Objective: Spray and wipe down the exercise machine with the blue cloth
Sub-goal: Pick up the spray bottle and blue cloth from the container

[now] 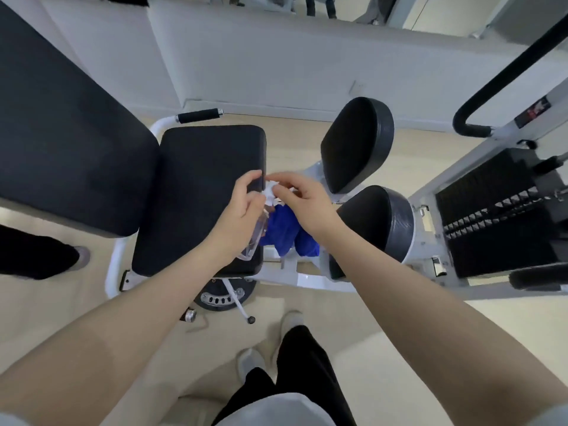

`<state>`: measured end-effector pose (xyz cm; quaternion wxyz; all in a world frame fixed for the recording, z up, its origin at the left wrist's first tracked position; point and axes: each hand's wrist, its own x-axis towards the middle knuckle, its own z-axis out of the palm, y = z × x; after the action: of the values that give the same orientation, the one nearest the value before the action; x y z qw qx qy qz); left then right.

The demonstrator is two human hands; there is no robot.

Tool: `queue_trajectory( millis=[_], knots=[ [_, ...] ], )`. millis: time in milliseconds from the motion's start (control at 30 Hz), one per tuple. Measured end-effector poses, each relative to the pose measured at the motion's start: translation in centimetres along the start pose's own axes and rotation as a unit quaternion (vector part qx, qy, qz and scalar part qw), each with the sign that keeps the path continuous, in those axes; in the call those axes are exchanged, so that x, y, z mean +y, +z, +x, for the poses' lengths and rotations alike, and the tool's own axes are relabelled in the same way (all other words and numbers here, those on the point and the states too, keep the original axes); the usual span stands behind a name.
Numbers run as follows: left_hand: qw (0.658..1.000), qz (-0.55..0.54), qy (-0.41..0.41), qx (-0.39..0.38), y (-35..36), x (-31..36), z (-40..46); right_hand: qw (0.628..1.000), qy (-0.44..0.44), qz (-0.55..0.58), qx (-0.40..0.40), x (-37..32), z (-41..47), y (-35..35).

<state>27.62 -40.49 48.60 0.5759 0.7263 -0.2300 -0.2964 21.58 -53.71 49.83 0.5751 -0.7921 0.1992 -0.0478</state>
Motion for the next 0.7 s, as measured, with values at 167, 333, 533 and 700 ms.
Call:
queue_trajectory(
  millis=[167, 333, 533, 700],
  knots=[
    [0.997, -0.060, -0.051, 0.000, -3.0, -0.4, 1.8, 0.991, 0.039, 0.112, -0.062, -0.3, 4.3, 1.2],
    [0.999, -0.013, -0.040, 0.035, -4.8, -1.6, 5.1, 0.994, 0.021, 0.034, -0.100, -0.1, 9.1, 2.7],
    [0.998, -0.005, -0.050, 0.046, -7.6, -2.3, 8.6, 0.987, -0.030, -0.041, -0.156, -1.0, 14.4, 3.1],
    [0.997, 0.009, -0.073, 0.035, -10.9, -3.0, 9.6, 0.973, -0.022, -0.070, -0.218, -2.2, 17.2, 4.7]
  ],
)
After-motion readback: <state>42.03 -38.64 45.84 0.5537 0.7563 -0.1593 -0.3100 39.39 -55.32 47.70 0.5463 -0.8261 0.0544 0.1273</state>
